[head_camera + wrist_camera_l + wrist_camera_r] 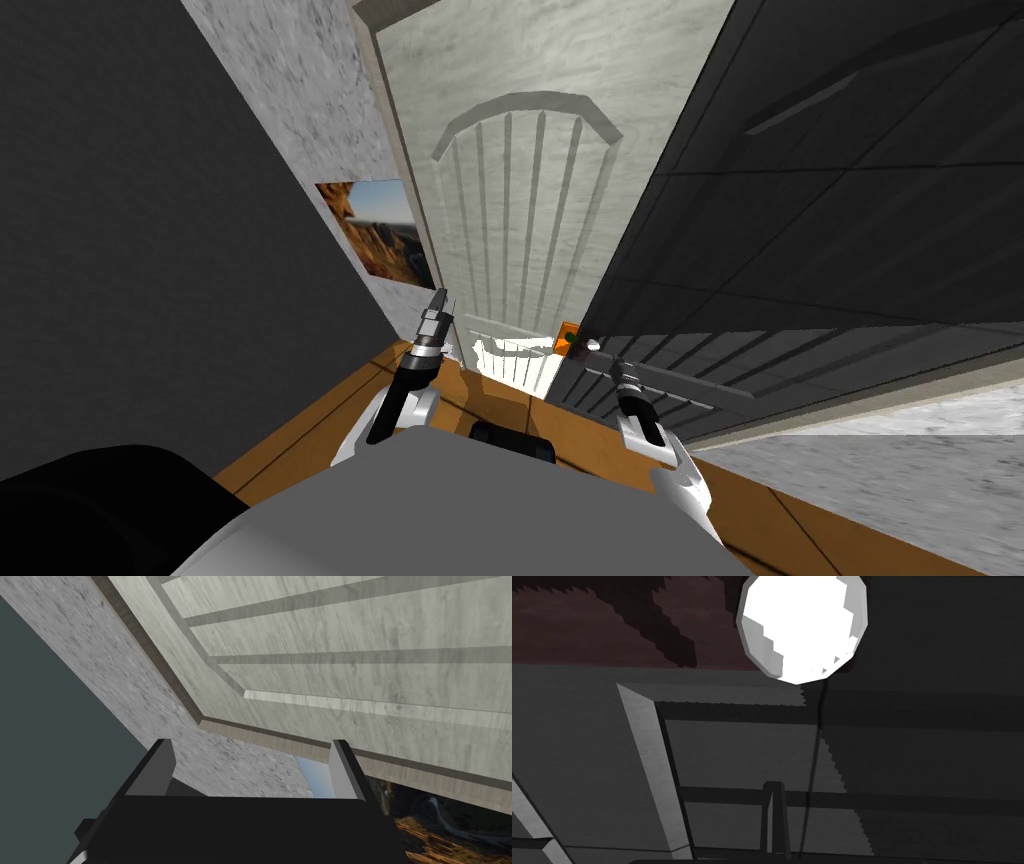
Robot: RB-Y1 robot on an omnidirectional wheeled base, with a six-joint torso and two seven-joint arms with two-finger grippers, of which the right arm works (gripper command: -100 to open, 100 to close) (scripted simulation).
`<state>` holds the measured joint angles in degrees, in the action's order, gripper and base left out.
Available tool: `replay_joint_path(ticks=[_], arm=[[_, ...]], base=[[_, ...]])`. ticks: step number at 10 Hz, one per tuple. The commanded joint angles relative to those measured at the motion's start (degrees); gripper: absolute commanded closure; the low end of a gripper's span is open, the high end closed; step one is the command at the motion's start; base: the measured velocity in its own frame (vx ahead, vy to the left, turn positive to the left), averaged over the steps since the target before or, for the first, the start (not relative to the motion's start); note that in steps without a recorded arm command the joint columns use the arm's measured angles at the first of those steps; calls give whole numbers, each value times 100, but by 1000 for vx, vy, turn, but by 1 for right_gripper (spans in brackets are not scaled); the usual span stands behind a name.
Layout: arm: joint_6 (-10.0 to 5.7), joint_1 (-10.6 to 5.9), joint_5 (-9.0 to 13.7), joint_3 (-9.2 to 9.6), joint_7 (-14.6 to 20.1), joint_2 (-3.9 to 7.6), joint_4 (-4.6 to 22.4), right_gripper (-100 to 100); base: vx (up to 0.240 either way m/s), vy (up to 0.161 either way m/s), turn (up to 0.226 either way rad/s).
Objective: Pull the door open
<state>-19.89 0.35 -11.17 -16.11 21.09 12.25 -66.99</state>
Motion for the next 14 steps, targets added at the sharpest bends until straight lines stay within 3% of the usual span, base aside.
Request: replay_joint_path(ticks=[1, 2, 7, 8, 12, 14], arm=[[-12, 44, 150, 90, -9, 165, 57, 100], [12, 44, 77, 107, 29, 98, -16, -100], [29, 38, 25, 363, 147, 49, -184, -100], [4, 38, 29, 313, 109, 38, -133, -100], [121, 245, 99, -140, 54, 291, 33, -100], [142, 218, 108, -196, 27, 302, 64, -100]], base=[[-183, -50, -190], [-184, 22, -1], [-172, 94, 61], [-66, 48, 15], [-26, -66, -163], [157, -62, -30]])
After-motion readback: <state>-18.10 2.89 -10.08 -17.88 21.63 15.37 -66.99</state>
